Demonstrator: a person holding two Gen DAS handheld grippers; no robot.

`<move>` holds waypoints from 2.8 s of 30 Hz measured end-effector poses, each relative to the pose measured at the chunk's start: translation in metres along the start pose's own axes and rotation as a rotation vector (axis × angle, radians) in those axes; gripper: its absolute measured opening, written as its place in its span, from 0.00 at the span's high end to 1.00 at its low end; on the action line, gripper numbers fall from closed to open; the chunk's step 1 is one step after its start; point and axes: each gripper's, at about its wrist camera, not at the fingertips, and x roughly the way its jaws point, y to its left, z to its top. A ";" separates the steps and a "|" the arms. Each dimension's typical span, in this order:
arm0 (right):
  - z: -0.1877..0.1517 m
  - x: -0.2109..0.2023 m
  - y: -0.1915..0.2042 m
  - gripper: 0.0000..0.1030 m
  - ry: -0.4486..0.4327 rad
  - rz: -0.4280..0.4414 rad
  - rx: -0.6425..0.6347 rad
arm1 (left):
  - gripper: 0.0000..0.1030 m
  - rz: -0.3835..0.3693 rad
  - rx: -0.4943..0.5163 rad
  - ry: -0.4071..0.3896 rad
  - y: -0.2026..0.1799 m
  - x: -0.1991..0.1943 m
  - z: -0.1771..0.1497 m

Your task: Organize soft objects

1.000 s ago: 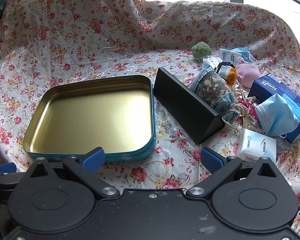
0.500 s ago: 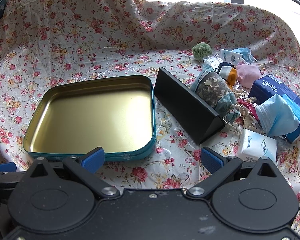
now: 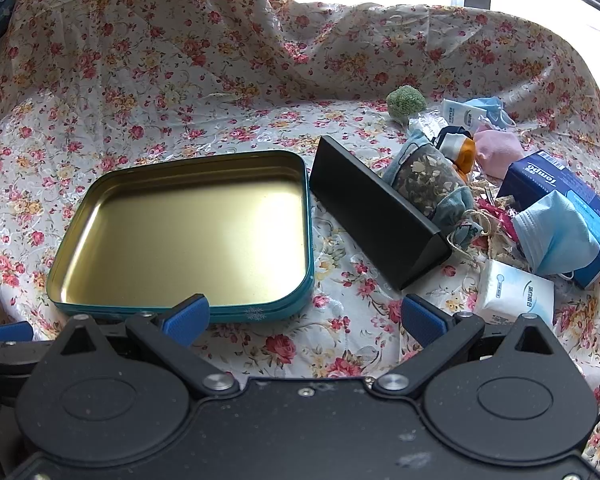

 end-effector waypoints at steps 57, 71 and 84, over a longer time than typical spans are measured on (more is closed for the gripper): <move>-0.007 -0.009 -0.153 0.08 -0.107 -0.220 0.370 | 0.10 -0.239 0.187 -0.141 -0.099 -0.020 0.006; -0.024 0.029 -0.181 0.03 0.001 -0.225 0.396 | 0.10 -0.303 0.272 -0.123 -0.144 -0.011 0.015; -0.017 0.064 -0.172 0.03 0.055 -0.245 0.332 | 0.10 -0.328 0.288 -0.169 -0.158 -0.013 0.038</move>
